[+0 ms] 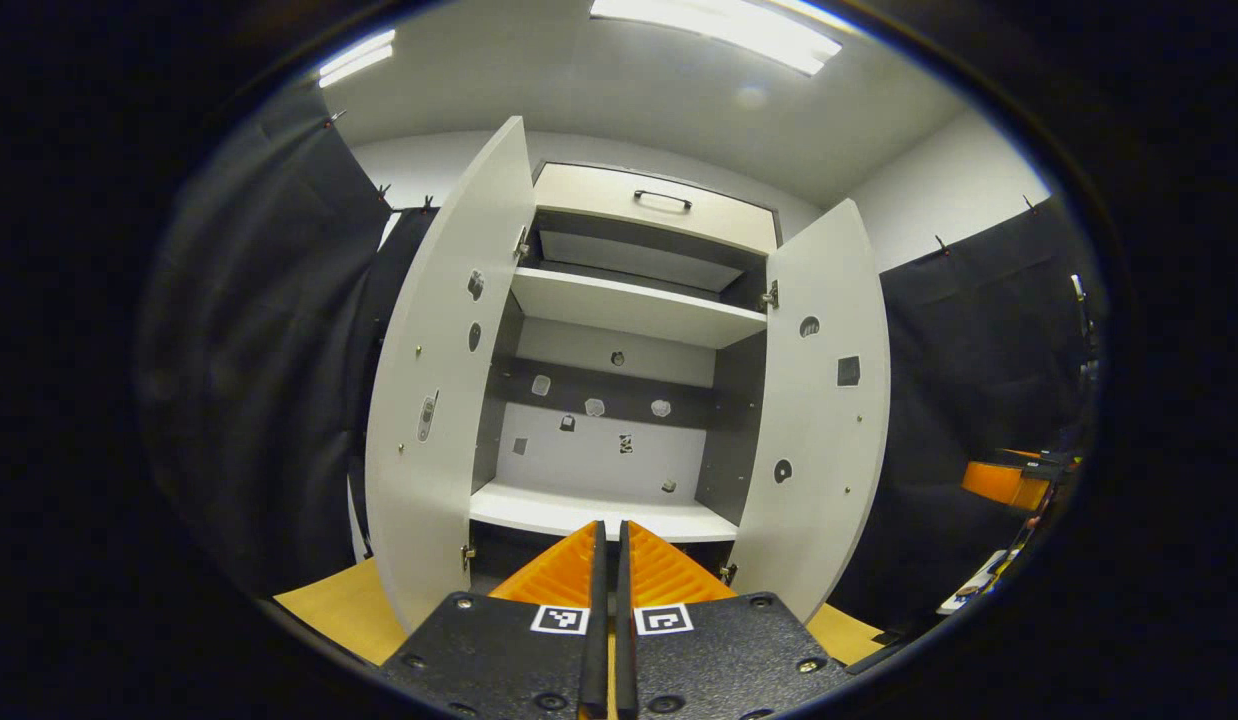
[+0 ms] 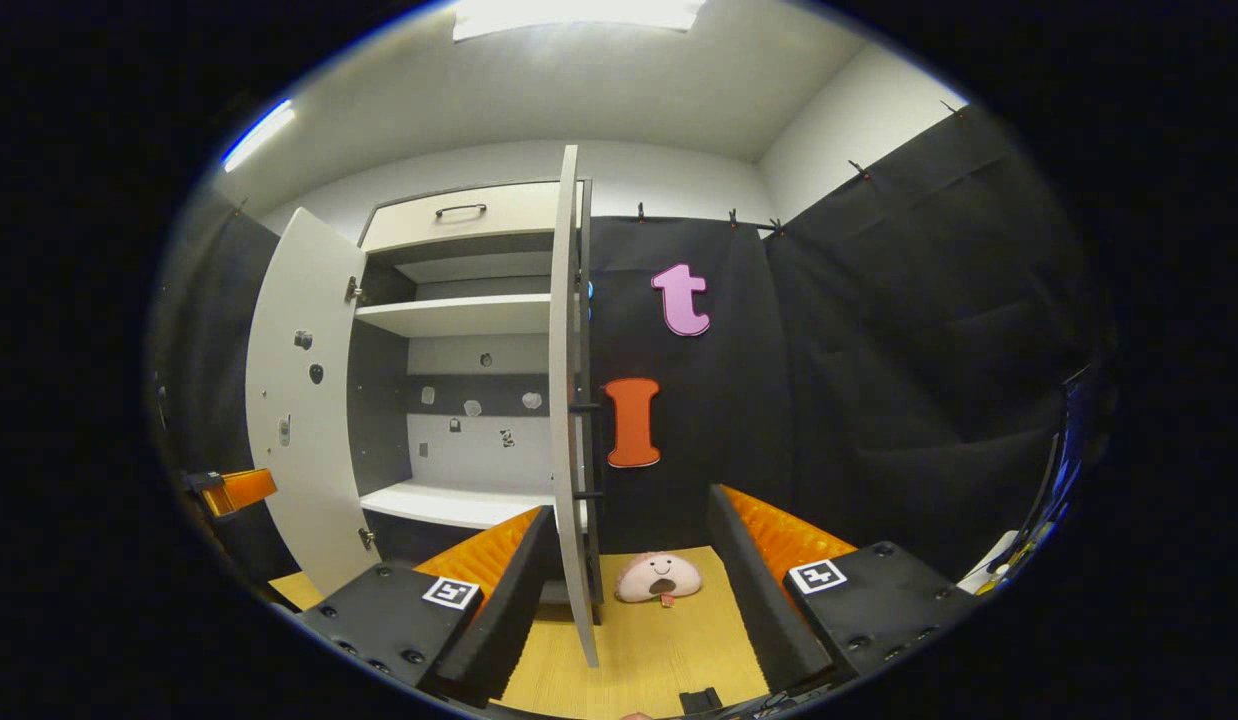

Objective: Open the right door of the double-door shoe cabinet with the right hand, and open the left door with the left hand.

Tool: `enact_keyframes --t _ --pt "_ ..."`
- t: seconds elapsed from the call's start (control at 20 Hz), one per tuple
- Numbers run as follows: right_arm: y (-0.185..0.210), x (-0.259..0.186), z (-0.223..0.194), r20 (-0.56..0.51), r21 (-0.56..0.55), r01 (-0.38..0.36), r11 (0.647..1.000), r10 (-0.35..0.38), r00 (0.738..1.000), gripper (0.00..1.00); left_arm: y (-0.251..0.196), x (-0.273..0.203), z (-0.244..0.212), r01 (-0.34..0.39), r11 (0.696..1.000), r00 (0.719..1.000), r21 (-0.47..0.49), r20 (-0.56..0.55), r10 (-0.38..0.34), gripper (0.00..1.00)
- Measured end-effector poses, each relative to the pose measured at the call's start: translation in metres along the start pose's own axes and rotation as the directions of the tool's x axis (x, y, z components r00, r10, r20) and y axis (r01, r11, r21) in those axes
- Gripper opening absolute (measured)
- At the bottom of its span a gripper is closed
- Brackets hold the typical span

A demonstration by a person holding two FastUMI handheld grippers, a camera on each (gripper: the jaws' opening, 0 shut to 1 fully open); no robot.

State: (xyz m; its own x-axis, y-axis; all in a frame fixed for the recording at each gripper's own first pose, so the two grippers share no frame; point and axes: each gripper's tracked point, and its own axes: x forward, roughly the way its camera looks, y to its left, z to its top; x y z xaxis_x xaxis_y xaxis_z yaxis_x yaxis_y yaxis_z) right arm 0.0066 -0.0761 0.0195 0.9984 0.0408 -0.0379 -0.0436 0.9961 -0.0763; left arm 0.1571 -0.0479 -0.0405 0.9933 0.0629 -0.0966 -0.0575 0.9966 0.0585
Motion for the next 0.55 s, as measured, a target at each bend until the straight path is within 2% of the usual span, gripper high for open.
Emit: enact_keyframes --t 0.05,0.15,0.2,0.25,0.3,0.35,0.4,0.45,0.5,0.55 --pt "0.006 -0.001 -0.002 -0.004 -0.004 -0.026 1.000 0.026 1.000 0.97 -0.001 -0.001 -0.002 -0.020 1.000 1.000 -0.003 -0.004 0.020 0.05" --pt "0.017 -0.006 -0.008 -0.008 0.016 -0.079 0.997 0.079 0.997 0.97 -0.001 -0.004 -0.001 -0.040 0.999 0.999 -0.013 0.007 0.040 0.14" --pt "0.021 -0.009 -0.009 -0.008 0.036 -0.098 0.994 0.099 0.995 0.97 0.001 -0.003 0.001 -0.048 0.999 0.999 -0.015 0.019 0.048 0.29" --pt "0.023 -0.011 -0.011 -0.006 0.057 -0.112 0.992 0.113 0.994 0.87 0.000 -0.001 0.002 -0.050 0.999 0.998 -0.013 0.028 0.050 0.36" --pt "0.025 -0.012 -0.010 0.000 0.075 -0.121 0.990 0.122 0.993 0.87 0.000 -0.001 0.004 -0.050 0.999 0.998 -0.012 0.036 0.050 0.50" --pt "0.025 -0.013 -0.010 0.006 0.086 -0.129 0.988 0.129 0.992 0.87 0.000 0.000 0.004 -0.051 0.999 0.998 -0.013 0.041 0.052 0.57" --pt "0.025 -0.014 -0.011 0.006 0.090 -0.137 0.986 0.137 0.991 0.87 0.000 0.000 0.005 -0.053 0.998 0.998 -0.018 0.042 0.054 0.71" --pt "0.022 -0.014 -0.012 -0.001 0.089 -0.134 0.987 0.135 0.991 0.87 0.001 0.000 0.002 -0.066 0.998 0.997 -0.023 0.036 0.067 0.75" --pt "0.018 -0.015 -0.014 -0.006 0.088 -0.124 0.988 0.125 0.992 0.87 0.002 -0.003 0.001 -0.077 0.997 0.997 -0.028 0.029 0.077 0.94" --pt "0.014 -0.014 -0.014 -0.005 0.089 -0.117 0.989 0.118 0.993 0.87 0.002 -0.004 0.000 -0.085 0.996 0.996 -0.029 0.024 0.085 0.96"
